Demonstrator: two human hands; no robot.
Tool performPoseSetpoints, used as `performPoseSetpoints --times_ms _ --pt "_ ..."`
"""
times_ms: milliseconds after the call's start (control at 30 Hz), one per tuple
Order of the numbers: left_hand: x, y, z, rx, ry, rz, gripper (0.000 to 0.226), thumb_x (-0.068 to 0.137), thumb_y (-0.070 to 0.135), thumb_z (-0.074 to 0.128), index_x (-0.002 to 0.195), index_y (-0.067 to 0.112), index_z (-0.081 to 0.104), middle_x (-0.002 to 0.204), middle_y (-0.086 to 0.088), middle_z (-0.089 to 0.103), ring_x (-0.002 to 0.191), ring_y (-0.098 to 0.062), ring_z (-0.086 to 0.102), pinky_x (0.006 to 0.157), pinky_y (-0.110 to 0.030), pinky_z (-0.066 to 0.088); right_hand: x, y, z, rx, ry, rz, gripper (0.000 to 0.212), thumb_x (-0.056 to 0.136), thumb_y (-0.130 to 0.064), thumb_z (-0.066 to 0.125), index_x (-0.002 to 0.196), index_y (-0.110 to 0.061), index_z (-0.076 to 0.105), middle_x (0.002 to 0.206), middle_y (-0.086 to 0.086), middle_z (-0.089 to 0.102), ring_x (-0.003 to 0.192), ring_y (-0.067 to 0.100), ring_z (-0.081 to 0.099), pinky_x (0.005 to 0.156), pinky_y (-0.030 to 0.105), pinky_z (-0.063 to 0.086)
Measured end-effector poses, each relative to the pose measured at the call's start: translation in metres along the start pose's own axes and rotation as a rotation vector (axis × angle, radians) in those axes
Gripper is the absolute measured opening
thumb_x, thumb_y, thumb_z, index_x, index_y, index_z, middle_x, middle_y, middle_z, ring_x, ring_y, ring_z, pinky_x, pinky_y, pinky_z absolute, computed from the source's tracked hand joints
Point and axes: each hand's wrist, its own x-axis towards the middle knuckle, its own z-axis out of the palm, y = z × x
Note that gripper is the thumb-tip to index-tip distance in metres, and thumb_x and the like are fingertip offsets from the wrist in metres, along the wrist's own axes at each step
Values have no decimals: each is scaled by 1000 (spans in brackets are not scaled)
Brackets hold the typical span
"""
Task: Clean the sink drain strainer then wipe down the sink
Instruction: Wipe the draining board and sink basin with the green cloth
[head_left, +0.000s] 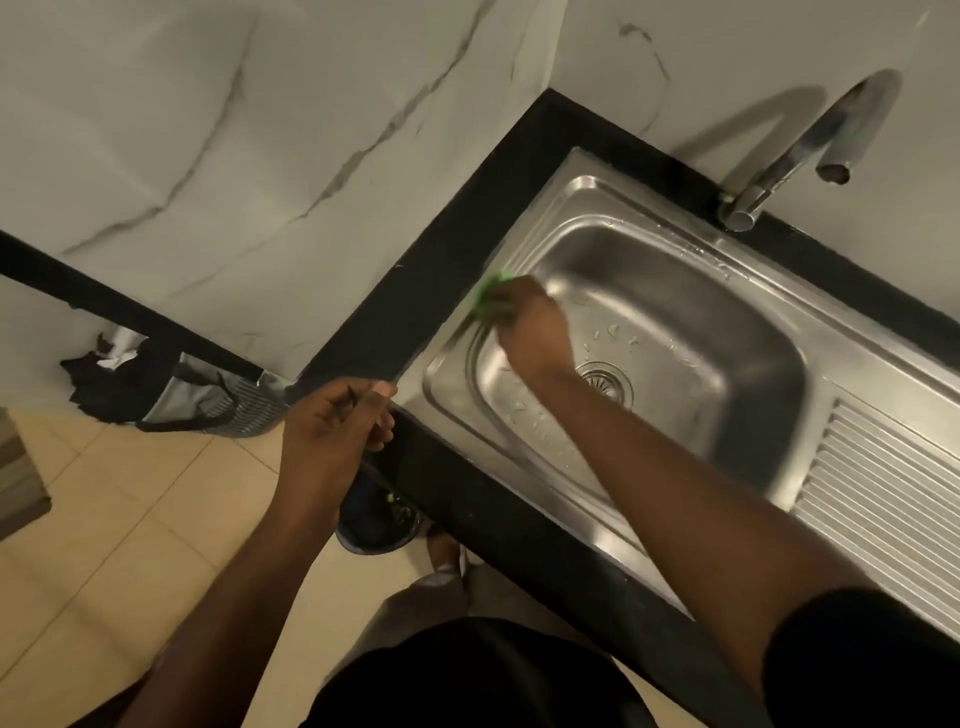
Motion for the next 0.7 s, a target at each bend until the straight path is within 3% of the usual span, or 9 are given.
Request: performPoseSetpoints --times_ms 67,133,200,333,400,500,600,700 --pt "-2 0 -2 10 17 -5 20 104 18 62 108 4 76 85 -14 70 76 -23 66 79 -37 56 31 11 -14 30 55 178 12 98 -24 68 108 -27 75 98 -15 72 86 -1 68 85 28 61" --pt "-2 -1 -2 26 46 -16 22 105 17 60 109 0 74 89 -19 71 75 -23 65 77 -32 56 45 17 -22 3 55 196 12 96 -19 69 102 -27 76 84 -20 67 78 -5 65 74 19 58" --pt "-1 -3 0 18 62 -19 23 105 15 60 111 -3 73 91 -23 70 75 -24 65 77 -32 56 36 12 -20 -66 14 131 17 98 -18 64 106 -23 78 94 -9 72 80 4 67 75 18 54" --pt "7 -8 7 48 20 -73 18 103 20 64 107 7 77 86 -13 72 78 -25 68 83 -41 59 -19 -6 3 -106 -89 -73 21 100 -16 61 112 -19 78 113 2 67 91 11 58 83 24 46" --pt "13 -9 13 26 0 -75 13 100 22 68 102 15 79 81 -7 73 75 -21 69 79 -38 60 -42 -14 11 -93 -152 -189 22 99 -10 60 109 -17 78 114 3 67 100 17 62 89 31 55" --pt "28 -9 25 24 -32 -49 9 98 25 72 94 26 80 79 -1 74 70 -14 70 72 -30 59 -55 -18 19 -35 -277 -276 17 94 -9 67 107 -11 77 117 6 66 109 23 61 94 38 56" --pt "45 -7 38 37 -39 -56 12 100 26 68 90 22 74 72 6 75 67 -13 70 71 -31 60 -72 -22 24 41 -405 -318 35 87 7 66 122 3 68 127 21 62 116 36 60 99 34 48" --pt "51 1 44 39 -78 11 20 98 37 69 90 19 74 75 7 76 68 -9 71 66 -24 61 -48 -5 34 98 -389 -322 43 90 13 58 132 6 61 134 25 58 121 41 57 98 44 48"
